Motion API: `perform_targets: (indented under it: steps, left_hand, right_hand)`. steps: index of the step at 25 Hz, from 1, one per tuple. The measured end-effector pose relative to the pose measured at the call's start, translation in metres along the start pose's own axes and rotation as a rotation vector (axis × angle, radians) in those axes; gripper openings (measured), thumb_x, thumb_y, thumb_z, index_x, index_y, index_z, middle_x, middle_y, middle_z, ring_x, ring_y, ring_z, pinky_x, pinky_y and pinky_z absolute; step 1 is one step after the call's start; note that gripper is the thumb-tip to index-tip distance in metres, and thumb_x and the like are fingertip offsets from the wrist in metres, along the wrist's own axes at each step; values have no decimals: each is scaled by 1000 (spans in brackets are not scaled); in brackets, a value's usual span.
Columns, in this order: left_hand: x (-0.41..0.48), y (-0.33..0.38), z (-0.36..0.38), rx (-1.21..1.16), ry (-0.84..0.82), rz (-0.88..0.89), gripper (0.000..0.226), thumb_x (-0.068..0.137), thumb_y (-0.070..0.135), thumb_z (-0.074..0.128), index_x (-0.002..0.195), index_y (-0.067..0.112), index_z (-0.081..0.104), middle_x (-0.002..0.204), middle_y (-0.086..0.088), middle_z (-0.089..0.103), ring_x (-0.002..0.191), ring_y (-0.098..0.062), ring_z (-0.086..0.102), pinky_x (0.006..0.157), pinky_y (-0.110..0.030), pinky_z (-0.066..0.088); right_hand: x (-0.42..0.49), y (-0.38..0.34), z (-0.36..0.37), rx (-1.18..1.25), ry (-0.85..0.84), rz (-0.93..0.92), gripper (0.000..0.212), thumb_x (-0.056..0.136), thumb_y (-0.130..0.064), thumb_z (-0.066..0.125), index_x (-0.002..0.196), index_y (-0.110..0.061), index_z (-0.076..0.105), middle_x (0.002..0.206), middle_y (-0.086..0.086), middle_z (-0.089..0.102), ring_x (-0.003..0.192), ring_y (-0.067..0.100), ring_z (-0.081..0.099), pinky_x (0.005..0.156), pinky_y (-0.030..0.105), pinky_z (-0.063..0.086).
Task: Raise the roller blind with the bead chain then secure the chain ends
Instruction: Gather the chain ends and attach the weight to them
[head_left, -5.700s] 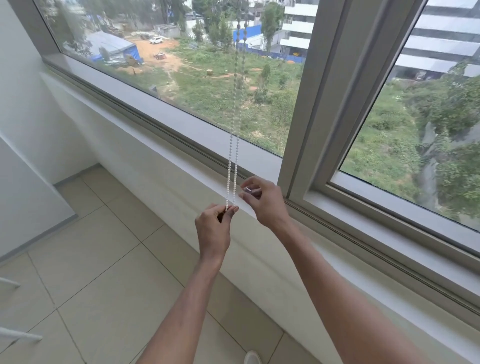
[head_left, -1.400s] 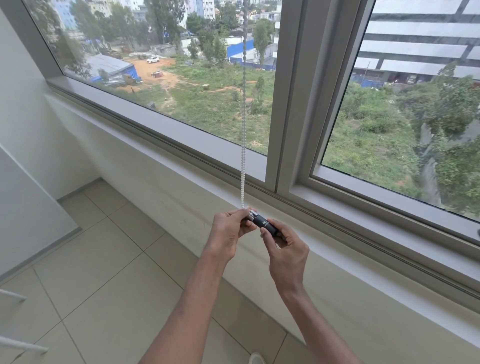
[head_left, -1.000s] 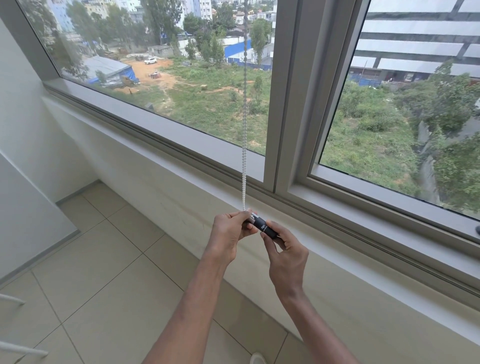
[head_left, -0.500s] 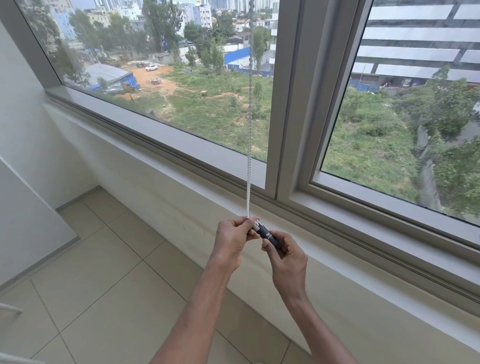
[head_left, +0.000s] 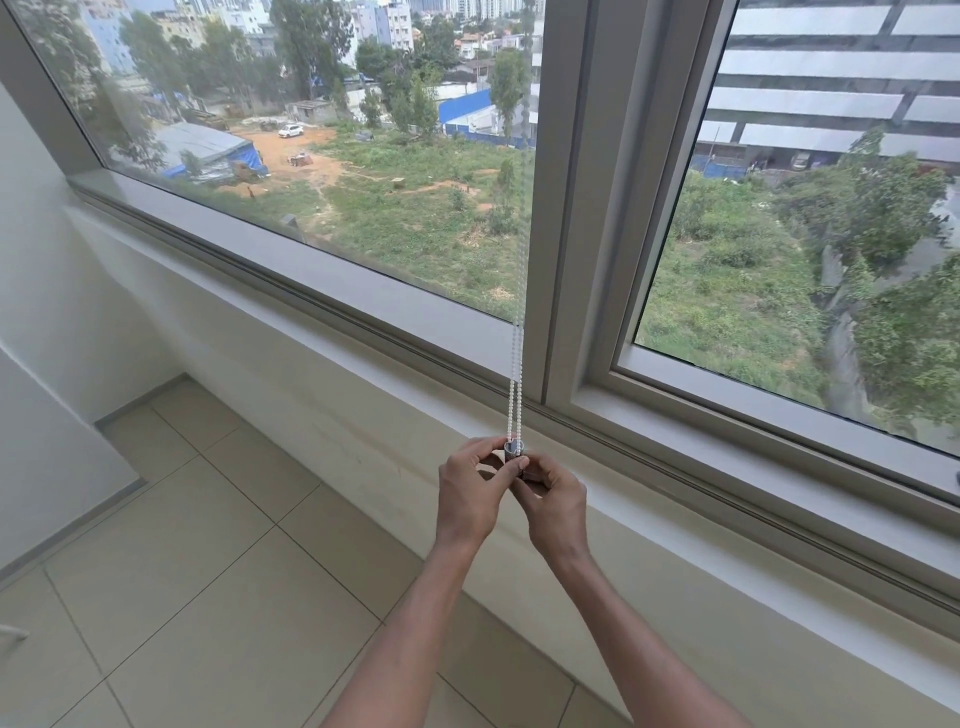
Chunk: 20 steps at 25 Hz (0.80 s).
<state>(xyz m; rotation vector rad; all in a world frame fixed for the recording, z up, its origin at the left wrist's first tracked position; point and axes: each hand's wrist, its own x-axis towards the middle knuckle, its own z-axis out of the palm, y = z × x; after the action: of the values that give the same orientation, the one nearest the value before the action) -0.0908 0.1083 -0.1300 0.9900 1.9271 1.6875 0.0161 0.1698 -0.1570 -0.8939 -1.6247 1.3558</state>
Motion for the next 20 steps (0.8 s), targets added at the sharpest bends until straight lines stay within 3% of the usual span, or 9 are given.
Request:
perform_targets:
  steps: [4,9,16,20]
  left_hand:
    - [15,-12,5,33,37,0,22,87,19,89,107,28,85,94,14,79,72,-2,66,65,-13,53]
    - [39,-18,10,66,49,-22,19,86,21,90,104,22,86,96,9,82,68,-3,61,65,-15,53]
    - [50,-24,18,62,45,-54,20,85,19,90,105,24,87,87,18,80,67,0,60,65,-11,49]
    - [54,-22,18,61,31,-60,20,85,19,90,103,27,87,95,26,78,68,1,60,64,-12,50]
  right_hand:
    - [19,4,5,-22,-12,22,24,97,-6,77,111,-25,80,98,-10,84,94,9,80,90,26,62]
    - [38,1,5,-105,-45,1,40,100,-7,72,108,-46,77,95,-28,80,87,-5,75,79,8,52]
    - [53,3,2,-134,-45,29,32,104,-10,68,118,-35,81,101,-19,82,93,7,74,83,14,54]
    - [56,2,3,-140,-27,47,28,104,-9,68,123,-24,81,105,-8,83,95,12,76,84,16,55]
